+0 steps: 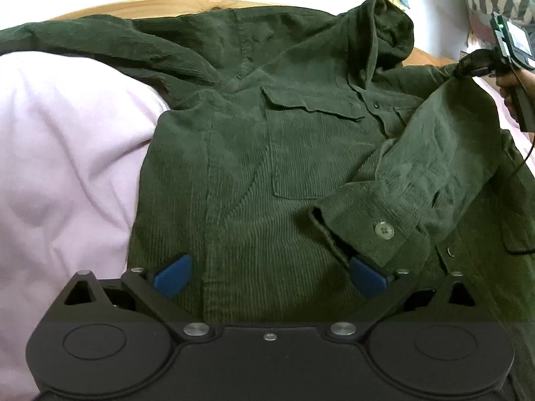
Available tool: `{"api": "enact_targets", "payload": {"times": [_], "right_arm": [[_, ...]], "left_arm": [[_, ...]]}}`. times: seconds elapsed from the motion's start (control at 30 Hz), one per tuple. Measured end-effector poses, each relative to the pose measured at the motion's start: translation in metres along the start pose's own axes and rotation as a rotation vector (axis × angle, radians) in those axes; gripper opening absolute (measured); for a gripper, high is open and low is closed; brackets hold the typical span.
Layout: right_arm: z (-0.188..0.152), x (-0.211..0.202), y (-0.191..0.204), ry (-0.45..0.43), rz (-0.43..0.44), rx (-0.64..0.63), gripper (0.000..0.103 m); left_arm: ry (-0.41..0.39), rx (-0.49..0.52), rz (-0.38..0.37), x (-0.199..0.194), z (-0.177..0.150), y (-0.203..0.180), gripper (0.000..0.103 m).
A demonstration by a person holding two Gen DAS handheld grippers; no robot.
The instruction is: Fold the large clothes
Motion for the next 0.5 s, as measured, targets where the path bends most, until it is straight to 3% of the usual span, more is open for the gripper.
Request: {"api": "enact_targets", "payload": {"times": [0.13,0.23,0.3,0.43,0.5], "right_arm": [[-0.047,-0.056,0.027,0.0,-0.055,-0.154,0.072],[-0.085,-0.047,0.037,0.079,-0.146,-0.235,0.077],[-0.105,-0.025,0.042,0.153,-0.149,-0.248,0.08],[-0.093,-0.035,0.049,0.136,-0.147,-0.232,0.085],[-0.084,-0.066,0.056,0.099,-0.098,-0.196,0.097]], "left_arm": [[0.0,-0.048,-0.021,-0.002,0.003,0.004,0.101],[-0.002,-0.086,-0.027,-0.004,0.006,0.007,0.101],[-0.007,-0.092,-0.02,-0.007,0.008,0.007,0.101],[-0.037,-0.089,0.001,-0.018,0.015,0.005,0.101],[-0.072,-0.087,0.013,-0.029,0.025,0.006,0.101]]}}
Point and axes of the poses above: each gripper's, at about its wrist camera, not at the fingertips, and x roughly the way its jaws point, y to its left, z to its top, the point moved 7 cm from there along x, roughly the way its jaws point, and after that the axes turned 12 degrees about -x, right-handed, at the moved point
